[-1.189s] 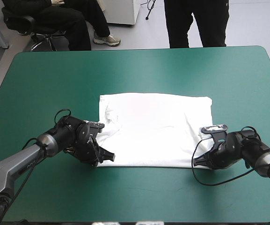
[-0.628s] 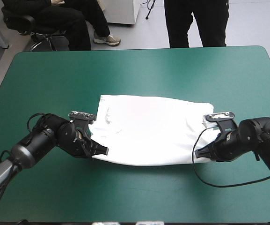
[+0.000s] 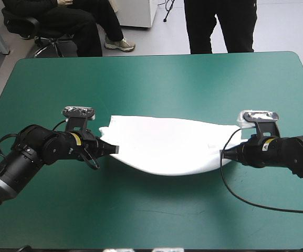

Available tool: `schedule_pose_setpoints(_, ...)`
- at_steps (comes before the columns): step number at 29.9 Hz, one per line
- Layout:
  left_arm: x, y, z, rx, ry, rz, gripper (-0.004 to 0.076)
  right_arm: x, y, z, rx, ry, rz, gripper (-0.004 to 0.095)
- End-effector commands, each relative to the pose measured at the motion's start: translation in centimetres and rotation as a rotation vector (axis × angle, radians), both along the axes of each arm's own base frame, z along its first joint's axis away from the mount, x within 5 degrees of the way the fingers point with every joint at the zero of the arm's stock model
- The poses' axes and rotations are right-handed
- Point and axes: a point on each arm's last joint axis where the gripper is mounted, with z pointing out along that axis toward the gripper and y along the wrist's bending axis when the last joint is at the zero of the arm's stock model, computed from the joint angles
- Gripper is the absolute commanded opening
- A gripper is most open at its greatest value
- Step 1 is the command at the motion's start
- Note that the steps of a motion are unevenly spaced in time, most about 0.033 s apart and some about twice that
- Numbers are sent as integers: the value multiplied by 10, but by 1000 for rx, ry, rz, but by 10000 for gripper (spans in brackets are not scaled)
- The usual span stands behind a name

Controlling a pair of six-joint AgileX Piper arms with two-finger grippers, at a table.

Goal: Fold the cloth

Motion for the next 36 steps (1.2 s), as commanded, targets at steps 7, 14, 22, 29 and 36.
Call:
schedule_pose_setpoints(7,33,-1,23,-20,-313,113,-17,46,-3,37,-62,-284,-89,-17)
schedule_pose_setpoints(14,73,-12,10,25,-370,140,-17,90,3,24,-97,-311,-109,-17)
schedule_pose_setpoints(22,117,-16,-25,54,-319,168,-17,128,1,-8,-107,-252,-139,-17)
schedule_pose_setpoints(29,134,-25,-56,89,-253,154,-17,147,5,-38,-137,-182,-120,-17)
schedule_pose_setpoints(36,142,-29,-79,117,-199,147,-17,158,7,-65,-187,-94,-81,-16)
